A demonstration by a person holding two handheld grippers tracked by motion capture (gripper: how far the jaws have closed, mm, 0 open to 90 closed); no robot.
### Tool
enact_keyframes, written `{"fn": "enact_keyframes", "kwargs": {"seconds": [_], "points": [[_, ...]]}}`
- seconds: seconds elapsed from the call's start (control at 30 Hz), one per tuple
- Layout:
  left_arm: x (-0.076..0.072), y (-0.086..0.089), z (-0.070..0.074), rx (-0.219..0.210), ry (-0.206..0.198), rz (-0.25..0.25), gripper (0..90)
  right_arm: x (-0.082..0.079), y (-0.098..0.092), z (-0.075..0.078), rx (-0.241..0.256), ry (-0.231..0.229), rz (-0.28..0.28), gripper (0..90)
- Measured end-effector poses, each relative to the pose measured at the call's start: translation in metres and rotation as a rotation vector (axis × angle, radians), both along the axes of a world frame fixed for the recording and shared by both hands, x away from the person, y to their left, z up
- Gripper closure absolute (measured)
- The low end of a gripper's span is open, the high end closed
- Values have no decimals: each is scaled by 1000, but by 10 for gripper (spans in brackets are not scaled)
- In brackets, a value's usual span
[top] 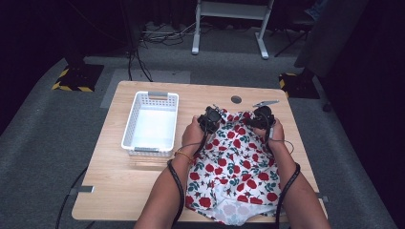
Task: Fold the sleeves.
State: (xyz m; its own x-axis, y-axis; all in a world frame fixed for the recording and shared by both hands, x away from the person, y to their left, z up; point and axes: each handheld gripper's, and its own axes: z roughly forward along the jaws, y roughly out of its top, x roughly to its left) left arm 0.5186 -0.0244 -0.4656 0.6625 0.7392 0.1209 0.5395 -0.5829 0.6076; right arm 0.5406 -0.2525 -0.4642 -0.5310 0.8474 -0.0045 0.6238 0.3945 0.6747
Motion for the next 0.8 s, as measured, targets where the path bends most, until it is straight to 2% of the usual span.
{"fn": "enact_keyframes", "kwargs": {"seconds": [0.1, 0.23, 0.37, 0.5, 0.63, 0.8], "points": [[1, 2, 6, -10, -7, 19, 854, -1, -1, 7, 7, -22, -6, 832], [-1, 1, 12, -7, -43, 18, 854, -3, -1, 17, -6, -59, -8, 833], [-3, 4, 20, -31, -74, 25, 855, -6, -2, 26, -3, -91, -6, 832], [-5, 7, 31, -54, -100, 12, 855, -11, -4, 35, 25, -121, -4, 833], [-12, 8, 41, -55, -133, -7, 855, -18, -6, 44, 43, -148, 10, 833], [-23, 11, 48, -72, -150, -38, 855, -29, -12, 52, 70, -168, 26, 833]]}}
